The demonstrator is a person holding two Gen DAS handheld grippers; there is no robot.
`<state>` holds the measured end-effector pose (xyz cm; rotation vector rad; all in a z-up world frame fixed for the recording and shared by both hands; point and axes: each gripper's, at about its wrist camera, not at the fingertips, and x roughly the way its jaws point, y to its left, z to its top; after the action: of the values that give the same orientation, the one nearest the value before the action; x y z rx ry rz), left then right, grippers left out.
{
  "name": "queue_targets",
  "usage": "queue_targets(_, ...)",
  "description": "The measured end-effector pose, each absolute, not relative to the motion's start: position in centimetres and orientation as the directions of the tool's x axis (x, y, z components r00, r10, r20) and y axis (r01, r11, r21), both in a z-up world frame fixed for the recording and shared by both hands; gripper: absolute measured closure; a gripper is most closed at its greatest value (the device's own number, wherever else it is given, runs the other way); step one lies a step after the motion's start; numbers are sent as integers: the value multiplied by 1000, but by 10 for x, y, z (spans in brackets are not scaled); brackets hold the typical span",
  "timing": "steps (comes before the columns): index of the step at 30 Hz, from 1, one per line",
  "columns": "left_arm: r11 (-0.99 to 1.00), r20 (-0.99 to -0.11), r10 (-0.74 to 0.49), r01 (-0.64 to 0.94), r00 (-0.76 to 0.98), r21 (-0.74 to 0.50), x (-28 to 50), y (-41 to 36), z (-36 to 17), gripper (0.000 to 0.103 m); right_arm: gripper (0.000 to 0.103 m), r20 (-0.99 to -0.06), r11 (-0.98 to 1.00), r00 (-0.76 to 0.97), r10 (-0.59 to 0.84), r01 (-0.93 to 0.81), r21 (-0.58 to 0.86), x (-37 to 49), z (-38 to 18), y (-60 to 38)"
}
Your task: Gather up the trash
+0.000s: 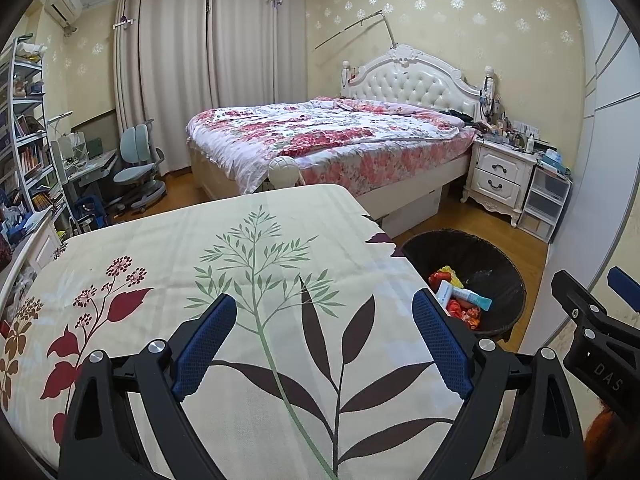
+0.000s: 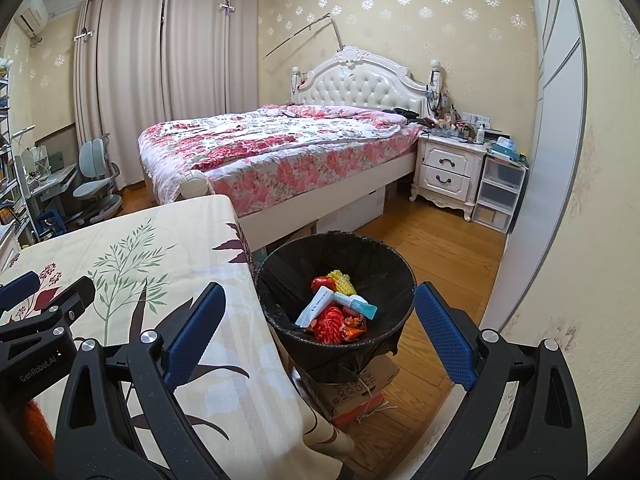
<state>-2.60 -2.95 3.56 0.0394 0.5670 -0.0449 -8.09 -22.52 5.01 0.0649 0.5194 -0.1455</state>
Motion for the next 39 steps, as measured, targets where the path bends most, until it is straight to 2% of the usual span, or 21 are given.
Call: queue_targets(39, 997, -538, -60, 80, 841, 14, -24, -33, 36, 14, 10, -499, 987, 858, -122, 156, 25, -82, 49, -226)
